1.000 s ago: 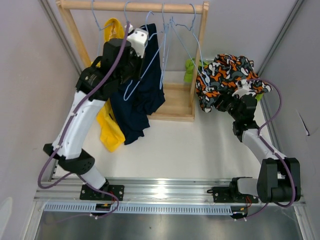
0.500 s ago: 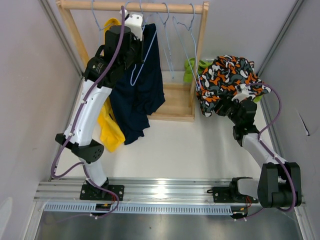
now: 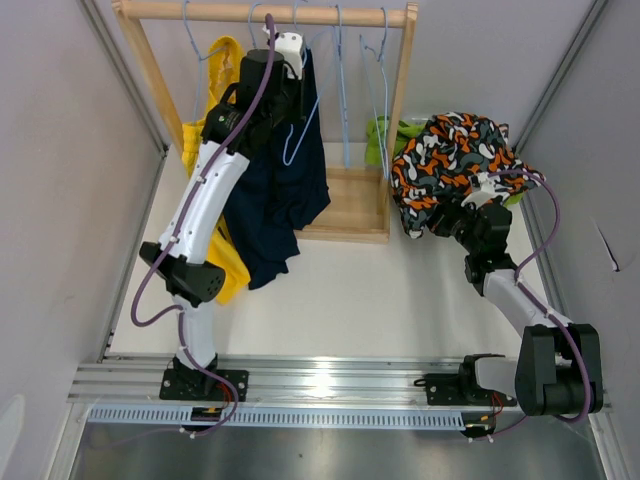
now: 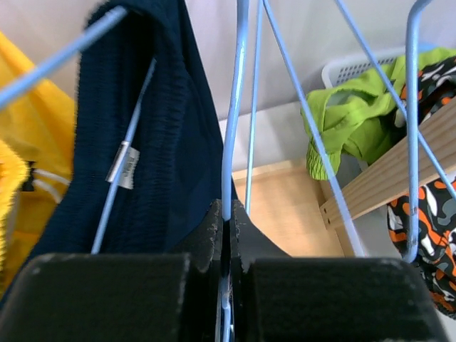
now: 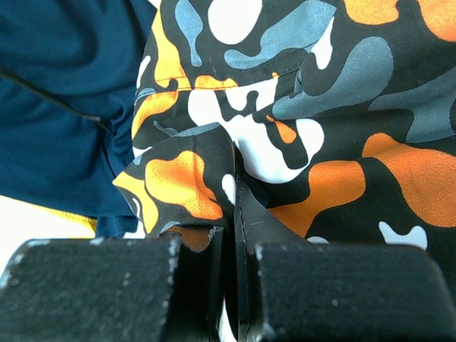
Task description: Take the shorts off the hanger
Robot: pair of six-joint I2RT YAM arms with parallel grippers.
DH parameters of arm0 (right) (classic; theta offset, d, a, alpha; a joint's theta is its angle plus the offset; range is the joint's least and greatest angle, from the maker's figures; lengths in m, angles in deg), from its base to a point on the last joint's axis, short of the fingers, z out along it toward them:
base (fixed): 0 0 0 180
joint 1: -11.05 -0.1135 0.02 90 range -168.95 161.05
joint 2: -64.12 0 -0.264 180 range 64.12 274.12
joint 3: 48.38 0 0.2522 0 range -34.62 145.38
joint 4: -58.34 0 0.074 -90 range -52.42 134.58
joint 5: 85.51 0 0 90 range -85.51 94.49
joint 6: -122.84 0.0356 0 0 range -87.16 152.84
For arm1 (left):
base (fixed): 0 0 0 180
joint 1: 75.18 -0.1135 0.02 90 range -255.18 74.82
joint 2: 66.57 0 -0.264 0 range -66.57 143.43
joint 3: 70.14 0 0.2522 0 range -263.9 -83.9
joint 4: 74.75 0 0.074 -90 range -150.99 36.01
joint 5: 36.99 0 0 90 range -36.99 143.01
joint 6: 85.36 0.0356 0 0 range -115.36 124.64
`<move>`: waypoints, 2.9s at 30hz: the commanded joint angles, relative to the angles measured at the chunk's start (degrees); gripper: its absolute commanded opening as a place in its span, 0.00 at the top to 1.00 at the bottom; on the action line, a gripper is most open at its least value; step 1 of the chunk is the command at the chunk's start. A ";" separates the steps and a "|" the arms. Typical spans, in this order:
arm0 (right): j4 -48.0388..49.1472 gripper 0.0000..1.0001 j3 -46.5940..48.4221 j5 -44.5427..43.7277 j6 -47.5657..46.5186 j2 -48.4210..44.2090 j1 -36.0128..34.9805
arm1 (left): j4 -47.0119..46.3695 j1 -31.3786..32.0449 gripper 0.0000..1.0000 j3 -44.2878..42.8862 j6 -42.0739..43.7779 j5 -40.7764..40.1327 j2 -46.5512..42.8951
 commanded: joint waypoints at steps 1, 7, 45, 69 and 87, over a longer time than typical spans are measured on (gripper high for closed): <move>2.52 0.98 -0.46 1.03 -0.89 -1.07 -0.29 | -1.98 -0.52 0.95 -1.63 -1.88 1.19 -0.14; 2.69 0.98 -0.90 1.38 -0.02 -1.68 -0.38 | -1.10 -0.35 0.76 7.04 -3.02 1.27 -6.36; -17.43 0.01 -1.08 -6.26 -3.53 -18.99 -4.16 | -7.78 -9.92 0.19 16.84 0.67 5.40 -19.83; -19.98 0.00 4.46 -5.12 -3.62 -23.39 -4.16 | -9.09 -10.54 0.51 16.39 0.40 7.86 -13.76; -21.21 0.00 5.95 -4.94 -2.83 -26.38 -4.16 | -3.65 -10.54 1.00 3.49 0.40 8.66 -13.23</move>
